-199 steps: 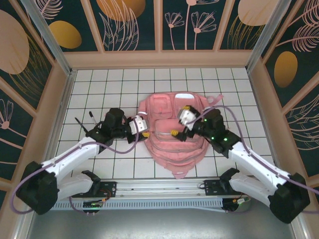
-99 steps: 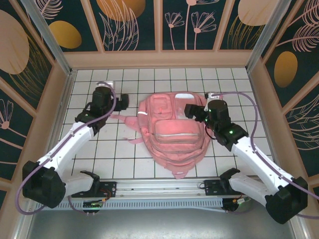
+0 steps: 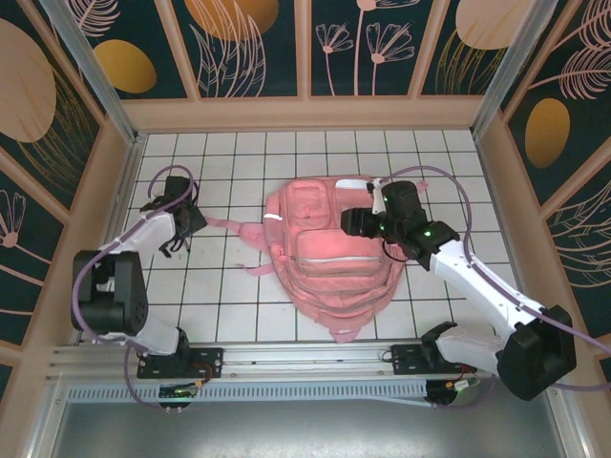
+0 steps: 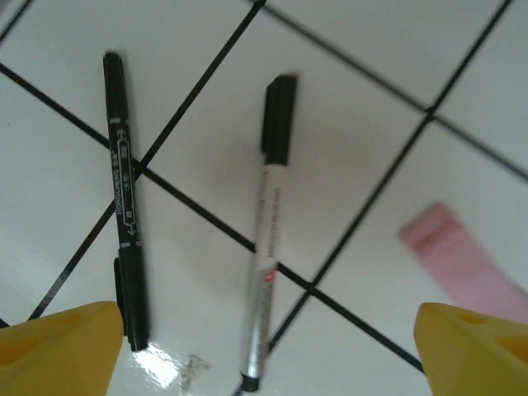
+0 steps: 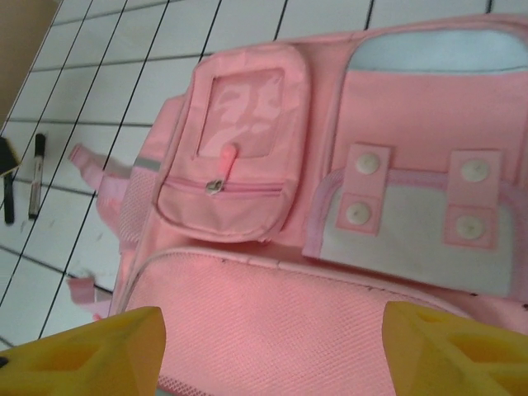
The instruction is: Pack the student bag
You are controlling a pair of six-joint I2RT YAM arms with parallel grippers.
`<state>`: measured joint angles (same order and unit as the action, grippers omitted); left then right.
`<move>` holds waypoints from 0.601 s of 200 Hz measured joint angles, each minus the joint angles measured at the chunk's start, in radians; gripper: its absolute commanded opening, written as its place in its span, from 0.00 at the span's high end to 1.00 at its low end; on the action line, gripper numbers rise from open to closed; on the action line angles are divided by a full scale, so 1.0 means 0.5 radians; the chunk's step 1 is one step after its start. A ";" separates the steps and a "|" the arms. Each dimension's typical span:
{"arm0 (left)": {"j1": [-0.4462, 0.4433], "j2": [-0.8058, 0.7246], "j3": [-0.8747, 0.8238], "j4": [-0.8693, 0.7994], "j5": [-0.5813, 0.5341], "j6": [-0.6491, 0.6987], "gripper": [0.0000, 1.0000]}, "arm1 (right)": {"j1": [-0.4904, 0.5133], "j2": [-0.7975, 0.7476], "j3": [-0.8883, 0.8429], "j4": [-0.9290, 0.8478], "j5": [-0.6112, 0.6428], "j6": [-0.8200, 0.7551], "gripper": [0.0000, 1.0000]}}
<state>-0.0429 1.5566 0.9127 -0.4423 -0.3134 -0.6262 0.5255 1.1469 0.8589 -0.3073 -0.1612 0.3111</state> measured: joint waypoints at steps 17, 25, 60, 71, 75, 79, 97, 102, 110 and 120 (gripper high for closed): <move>0.011 0.101 -0.014 0.021 0.047 -0.017 0.25 | 0.038 0.037 0.034 -0.023 -0.050 -0.035 0.35; 0.011 0.149 -0.015 0.039 0.065 -0.010 0.27 | 0.070 0.049 0.056 -0.034 -0.061 -0.043 0.35; 0.007 0.254 -0.083 0.190 0.131 -0.031 0.48 | 0.202 0.083 0.182 -0.077 -0.054 -0.073 0.36; 0.006 0.248 -0.101 0.233 0.149 -0.038 0.57 | 0.226 0.085 0.217 -0.079 -0.045 -0.072 0.36; 0.005 0.245 -0.108 0.249 0.153 -0.040 0.63 | 0.229 0.085 0.227 -0.079 -0.042 -0.072 0.36; 0.003 0.241 -0.114 0.256 0.159 -0.023 0.68 | 0.235 0.086 0.239 -0.080 -0.037 -0.071 0.36; 0.002 0.234 -0.127 0.308 0.186 -0.003 0.80 | 0.236 0.092 0.285 -0.076 -0.013 -0.044 0.36; 0.002 0.233 -0.127 0.314 0.196 0.009 0.82 | 0.236 0.094 0.298 -0.073 -0.003 -0.032 0.36; 0.002 0.233 -0.127 0.317 0.203 0.026 0.84 | 0.236 0.095 0.313 -0.060 0.008 -0.009 0.35; 0.002 0.229 -0.127 0.321 0.224 0.056 0.88 | 0.236 0.098 0.328 -0.046 0.016 0.020 0.33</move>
<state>-0.0422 1.6711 0.8490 -0.2817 -0.2012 -0.5983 0.6434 1.1961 1.0229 -0.3302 -0.1532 0.3210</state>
